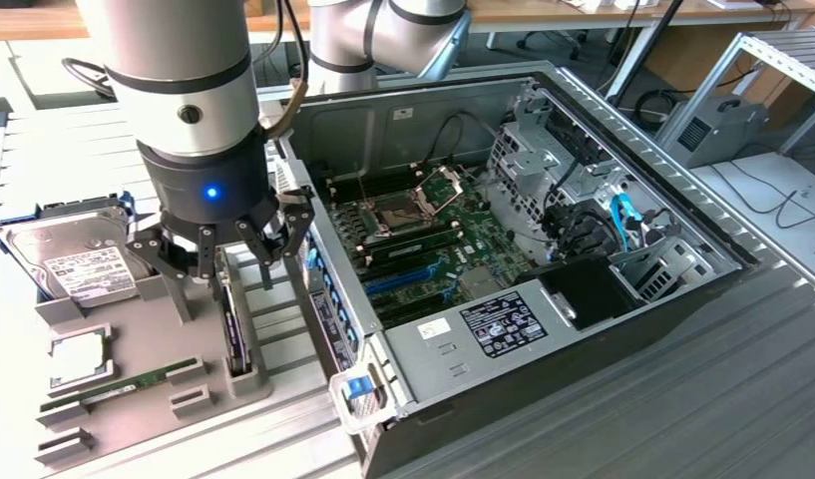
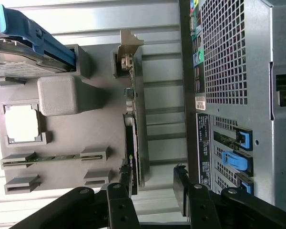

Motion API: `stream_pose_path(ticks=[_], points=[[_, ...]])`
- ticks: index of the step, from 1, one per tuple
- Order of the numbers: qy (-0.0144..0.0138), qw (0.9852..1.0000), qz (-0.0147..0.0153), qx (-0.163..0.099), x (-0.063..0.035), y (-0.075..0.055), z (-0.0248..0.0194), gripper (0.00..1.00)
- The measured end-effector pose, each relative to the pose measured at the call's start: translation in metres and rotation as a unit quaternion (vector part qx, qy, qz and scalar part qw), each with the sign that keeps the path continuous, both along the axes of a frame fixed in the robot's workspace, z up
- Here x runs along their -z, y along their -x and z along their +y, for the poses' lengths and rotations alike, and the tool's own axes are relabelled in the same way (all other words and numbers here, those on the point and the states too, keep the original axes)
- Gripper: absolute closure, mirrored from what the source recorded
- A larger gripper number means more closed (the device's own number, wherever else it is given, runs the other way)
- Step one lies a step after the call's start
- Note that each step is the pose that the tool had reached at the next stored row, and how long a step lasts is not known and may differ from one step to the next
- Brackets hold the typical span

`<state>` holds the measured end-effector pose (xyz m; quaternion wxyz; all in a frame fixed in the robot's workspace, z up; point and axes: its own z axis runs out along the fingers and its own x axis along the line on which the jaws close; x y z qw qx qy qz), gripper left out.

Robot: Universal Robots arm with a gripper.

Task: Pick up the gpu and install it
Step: 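Pick up the gpu and move the gpu toward the slot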

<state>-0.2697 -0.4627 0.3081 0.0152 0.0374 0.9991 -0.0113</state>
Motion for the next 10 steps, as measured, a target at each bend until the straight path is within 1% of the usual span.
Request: stream_pose_path(ticks=[10], points=[[0.0001,1.0,0.0,0.0,0.0046,0.0,0.0,0.52]])
